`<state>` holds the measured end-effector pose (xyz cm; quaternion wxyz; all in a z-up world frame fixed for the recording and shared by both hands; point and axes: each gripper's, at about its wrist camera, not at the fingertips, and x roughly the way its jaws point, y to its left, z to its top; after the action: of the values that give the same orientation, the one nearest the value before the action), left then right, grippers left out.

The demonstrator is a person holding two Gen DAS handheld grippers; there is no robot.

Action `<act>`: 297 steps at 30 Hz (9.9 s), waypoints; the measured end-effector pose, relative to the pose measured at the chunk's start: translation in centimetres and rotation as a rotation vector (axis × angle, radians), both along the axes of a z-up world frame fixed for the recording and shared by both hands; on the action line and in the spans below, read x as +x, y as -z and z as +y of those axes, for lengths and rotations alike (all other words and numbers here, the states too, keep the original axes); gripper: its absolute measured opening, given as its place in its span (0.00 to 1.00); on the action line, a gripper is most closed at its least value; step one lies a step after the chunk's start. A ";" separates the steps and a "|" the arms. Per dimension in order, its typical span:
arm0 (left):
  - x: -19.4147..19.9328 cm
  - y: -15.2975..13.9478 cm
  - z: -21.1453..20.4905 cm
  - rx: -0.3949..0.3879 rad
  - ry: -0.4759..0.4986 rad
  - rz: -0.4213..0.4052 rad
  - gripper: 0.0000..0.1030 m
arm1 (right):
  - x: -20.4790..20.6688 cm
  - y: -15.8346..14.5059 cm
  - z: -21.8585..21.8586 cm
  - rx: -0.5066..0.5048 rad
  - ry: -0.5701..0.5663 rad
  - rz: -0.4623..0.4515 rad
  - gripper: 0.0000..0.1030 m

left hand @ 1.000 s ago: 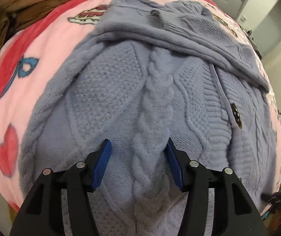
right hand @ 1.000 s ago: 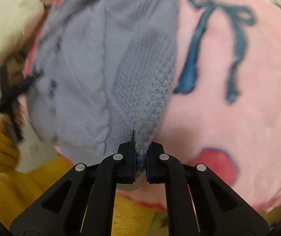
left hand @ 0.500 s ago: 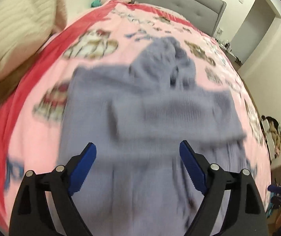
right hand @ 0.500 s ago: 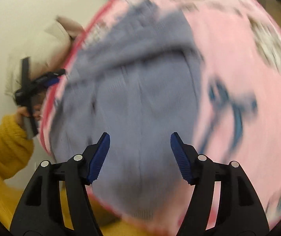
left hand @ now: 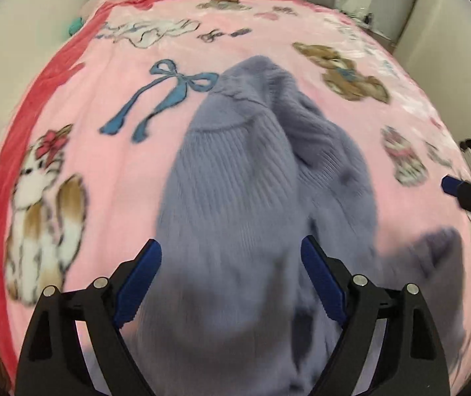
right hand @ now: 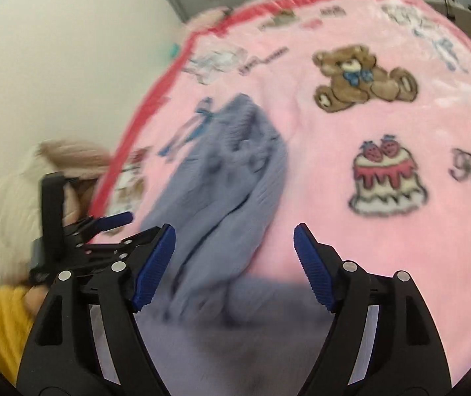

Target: Fold large clothes

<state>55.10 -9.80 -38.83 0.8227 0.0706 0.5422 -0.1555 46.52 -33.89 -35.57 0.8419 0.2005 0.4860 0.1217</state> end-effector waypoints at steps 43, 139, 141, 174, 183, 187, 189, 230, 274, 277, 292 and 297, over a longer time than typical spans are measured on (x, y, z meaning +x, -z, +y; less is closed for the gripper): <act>12.7 4.0 10.2 -0.269 -0.173 0.080 0.73 | 13.9 7.1 4.5 -0.128 -0.109 0.188 0.63; -11.5 2.0 13.5 -0.827 -0.410 0.218 0.57 | -8.5 6.4 2.7 0.554 0.101 0.196 0.47; -11.1 2.4 13.8 -0.839 -0.443 0.249 0.58 | -8.1 6.5 2.9 0.530 0.108 0.215 0.50; -21.1 -3.8 19.7 -0.978 -0.528 0.154 0.05 | -15.9 -0.7 3.8 0.599 -0.065 0.147 0.07; -26.2 6.0 19.9 -0.913 -0.618 0.199 0.05 | -20.3 6.5 4.1 0.339 -0.034 0.211 0.07; -26.1 4.3 18.9 -0.794 -0.520 0.128 0.07 | -20.7 5.3 5.5 0.237 -0.041 0.158 0.25; -26.5 2.7 19.1 -0.763 -0.500 0.107 0.18 | -21.6 3.2 5.8 0.190 -0.050 0.098 0.41; -28.9 -2.4 10.2 -0.332 -0.068 -0.057 0.68 | -27.9 -1.3 12.3 -0.241 -0.343 -0.177 0.81; -56.9 5.0 26.3 -0.107 -0.217 0.254 0.58 | -55.3 5.7 7.2 -0.421 -0.149 0.320 0.82; -57.0 4.6 26.2 -0.099 -0.236 0.281 0.43 | -54.9 5.9 8.6 -0.369 -0.175 0.331 0.62; -52.7 -7.3 24.9 -0.018 -0.401 0.243 0.11 | -49.1 -5.6 7.2 -0.277 -0.114 0.300 0.13; -45.6 -12.8 26.1 -0.105 -0.461 0.095 0.11 | -43.9 -10.8 5.2 -0.292 -0.086 0.159 0.13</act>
<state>9.55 16.26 -25.99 0.8125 -0.1053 0.5733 0.0052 2.62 -28.65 -24.80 0.8148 0.0639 0.5719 0.0696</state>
